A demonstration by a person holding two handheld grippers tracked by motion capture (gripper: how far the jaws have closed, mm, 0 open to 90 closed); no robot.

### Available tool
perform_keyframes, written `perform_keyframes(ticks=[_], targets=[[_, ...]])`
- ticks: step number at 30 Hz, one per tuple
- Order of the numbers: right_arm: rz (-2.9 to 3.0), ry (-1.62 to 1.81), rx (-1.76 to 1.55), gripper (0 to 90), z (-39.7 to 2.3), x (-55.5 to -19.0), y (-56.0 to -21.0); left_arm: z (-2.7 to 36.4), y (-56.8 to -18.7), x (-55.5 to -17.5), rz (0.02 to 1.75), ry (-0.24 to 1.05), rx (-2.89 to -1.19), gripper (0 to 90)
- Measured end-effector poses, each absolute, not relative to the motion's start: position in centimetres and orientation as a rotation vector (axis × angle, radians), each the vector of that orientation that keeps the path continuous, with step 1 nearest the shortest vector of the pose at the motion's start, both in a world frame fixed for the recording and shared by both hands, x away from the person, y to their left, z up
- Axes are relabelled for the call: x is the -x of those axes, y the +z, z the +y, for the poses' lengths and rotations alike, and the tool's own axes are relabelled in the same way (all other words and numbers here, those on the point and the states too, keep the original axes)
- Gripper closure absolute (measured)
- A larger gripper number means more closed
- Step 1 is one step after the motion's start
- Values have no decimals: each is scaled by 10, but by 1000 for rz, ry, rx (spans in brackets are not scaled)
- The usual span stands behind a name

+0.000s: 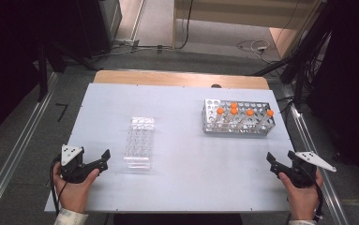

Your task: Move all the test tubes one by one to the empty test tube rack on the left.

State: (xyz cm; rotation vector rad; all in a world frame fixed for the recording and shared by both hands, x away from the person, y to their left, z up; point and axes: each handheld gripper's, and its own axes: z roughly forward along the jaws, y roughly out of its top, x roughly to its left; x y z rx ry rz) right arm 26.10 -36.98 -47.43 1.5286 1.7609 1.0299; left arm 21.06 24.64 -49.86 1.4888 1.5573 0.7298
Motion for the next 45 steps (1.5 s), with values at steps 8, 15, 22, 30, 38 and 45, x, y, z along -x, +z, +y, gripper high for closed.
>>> perform_keyframes(ticks=[8,15,22,30,38,45], targets=[[1762,1058,-1502,207,-363,-279,-468,247,-498,-211,1558,736,-1484,55],[1744,1056,-1454,265,-356,-305,-459,247,-498,-210,1558,733,-1483,55],[1721,1068,-1427,327,-348,-328,-456,250,-499,-209,1568,735,-1466,56],[1708,1060,-1416,396,-338,-349,-457,250,-499,-209,1566,733,-1468,57],[1685,1043,-1419,552,-339,-362,-454,249,-500,-210,1563,730,-1476,58],[1691,1035,-1434,605,-337,-372,-457,249,-499,-209,1563,733,-1474,59]])
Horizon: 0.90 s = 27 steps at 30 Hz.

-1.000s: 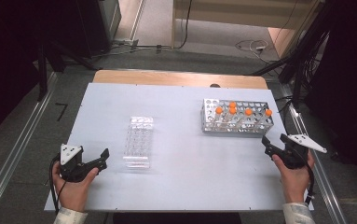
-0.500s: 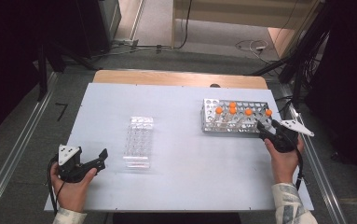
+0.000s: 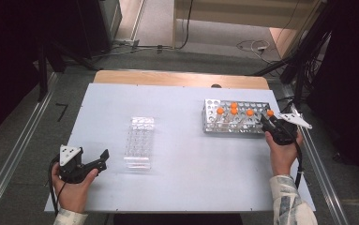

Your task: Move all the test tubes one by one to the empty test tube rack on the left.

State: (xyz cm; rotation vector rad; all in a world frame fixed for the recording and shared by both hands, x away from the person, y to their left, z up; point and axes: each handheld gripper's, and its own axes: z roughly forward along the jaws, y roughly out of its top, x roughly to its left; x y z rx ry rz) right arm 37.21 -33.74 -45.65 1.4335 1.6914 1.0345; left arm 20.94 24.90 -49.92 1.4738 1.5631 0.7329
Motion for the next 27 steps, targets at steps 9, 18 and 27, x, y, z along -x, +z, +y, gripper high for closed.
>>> perform_keyframes(ticks=[9,18,27], targets=[[1699,1040,-1440,697,-336,-377,-459,250,-500,-210,1564,733,-1476,62],[1695,1053,-1415,719,-336,-375,-451,250,-499,-209,1563,731,-1475,62],[1668,1096,-1366,719,-337,-364,-415,249,-499,-209,1562,732,-1473,62]])
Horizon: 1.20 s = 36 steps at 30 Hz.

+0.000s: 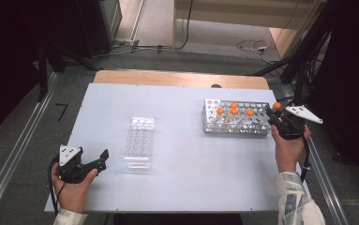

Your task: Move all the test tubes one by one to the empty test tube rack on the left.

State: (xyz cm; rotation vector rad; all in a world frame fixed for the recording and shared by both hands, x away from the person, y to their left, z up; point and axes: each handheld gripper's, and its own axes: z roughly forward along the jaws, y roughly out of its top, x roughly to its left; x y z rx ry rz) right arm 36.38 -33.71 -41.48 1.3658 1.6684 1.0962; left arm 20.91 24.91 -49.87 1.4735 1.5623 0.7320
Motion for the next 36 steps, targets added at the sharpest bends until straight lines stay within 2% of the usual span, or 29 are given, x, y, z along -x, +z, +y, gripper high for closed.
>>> perform_keyframes(ticks=[11,22,36], targets=[[1680,1147,-1333,719,-340,-338,-400,249,-498,-210,1561,709,-1459,63],[1754,1181,-1302,719,-336,-308,-409,248,-487,-209,1533,691,-1453,69],[1943,1255,-1144,720,-284,-279,-418,238,-466,-214,1467,689,-1483,74]])
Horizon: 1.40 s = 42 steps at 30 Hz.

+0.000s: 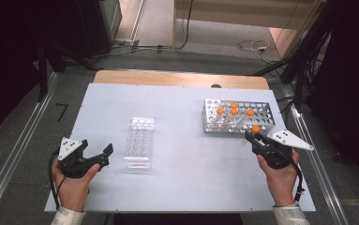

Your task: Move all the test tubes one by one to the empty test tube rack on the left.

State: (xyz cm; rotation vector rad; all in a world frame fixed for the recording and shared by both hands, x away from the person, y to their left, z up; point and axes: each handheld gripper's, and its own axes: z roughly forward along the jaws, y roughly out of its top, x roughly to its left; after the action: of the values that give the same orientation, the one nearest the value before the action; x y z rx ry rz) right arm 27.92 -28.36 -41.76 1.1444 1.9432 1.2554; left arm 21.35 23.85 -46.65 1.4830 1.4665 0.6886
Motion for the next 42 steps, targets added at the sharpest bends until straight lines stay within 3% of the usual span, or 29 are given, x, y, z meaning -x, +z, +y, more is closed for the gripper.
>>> perform_keyframes(ticks=[15,35,42], targets=[[2111,1282,-1033,719,-228,-274,-435,213,-449,-210,1343,651,-1549,110],[2268,1347,-895,719,-161,-265,-449,114,-433,-227,1041,490,-1686,184],[2301,1355,-855,719,-146,-264,-452,79,-424,-235,895,406,-1704,332]])
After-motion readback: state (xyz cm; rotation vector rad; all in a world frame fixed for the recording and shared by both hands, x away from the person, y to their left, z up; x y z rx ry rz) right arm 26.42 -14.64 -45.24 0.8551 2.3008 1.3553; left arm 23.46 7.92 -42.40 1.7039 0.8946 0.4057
